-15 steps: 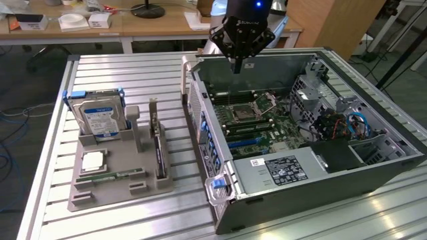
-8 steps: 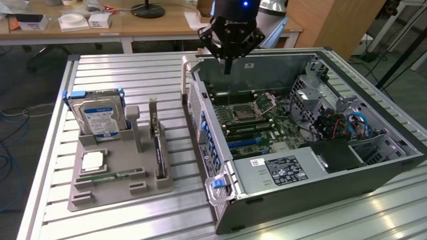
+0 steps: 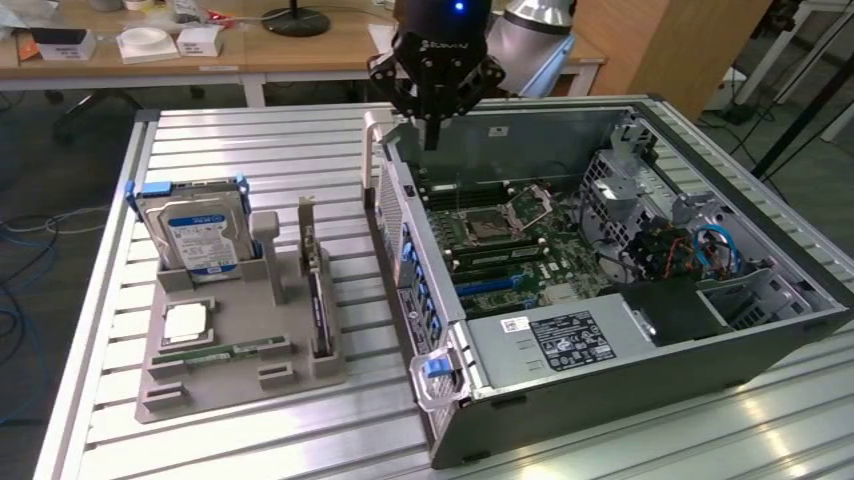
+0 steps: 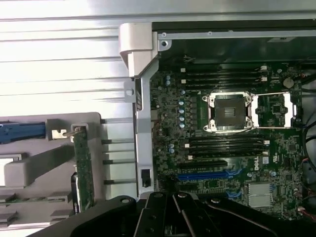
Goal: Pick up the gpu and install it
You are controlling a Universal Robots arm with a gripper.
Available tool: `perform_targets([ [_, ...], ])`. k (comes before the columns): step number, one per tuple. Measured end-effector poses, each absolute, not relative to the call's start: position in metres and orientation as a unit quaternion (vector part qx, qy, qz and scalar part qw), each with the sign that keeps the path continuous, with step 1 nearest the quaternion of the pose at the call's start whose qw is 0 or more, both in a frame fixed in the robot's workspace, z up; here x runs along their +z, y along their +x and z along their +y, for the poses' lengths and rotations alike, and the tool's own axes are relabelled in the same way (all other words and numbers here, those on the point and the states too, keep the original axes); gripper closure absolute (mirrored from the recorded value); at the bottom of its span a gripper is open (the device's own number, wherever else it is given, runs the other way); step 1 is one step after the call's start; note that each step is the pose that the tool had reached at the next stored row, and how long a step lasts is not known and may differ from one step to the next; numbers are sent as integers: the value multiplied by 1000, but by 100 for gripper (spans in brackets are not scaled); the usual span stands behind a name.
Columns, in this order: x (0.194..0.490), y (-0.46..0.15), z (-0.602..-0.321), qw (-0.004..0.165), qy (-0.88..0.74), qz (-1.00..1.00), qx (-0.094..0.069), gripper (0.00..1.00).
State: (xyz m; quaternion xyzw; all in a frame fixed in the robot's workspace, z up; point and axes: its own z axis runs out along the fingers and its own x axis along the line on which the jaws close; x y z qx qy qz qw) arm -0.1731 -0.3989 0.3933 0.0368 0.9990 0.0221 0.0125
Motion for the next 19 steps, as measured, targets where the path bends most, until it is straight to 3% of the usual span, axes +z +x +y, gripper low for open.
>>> perform_targets([
  [19,393,-234,-399,12,36,999,22,89],
])
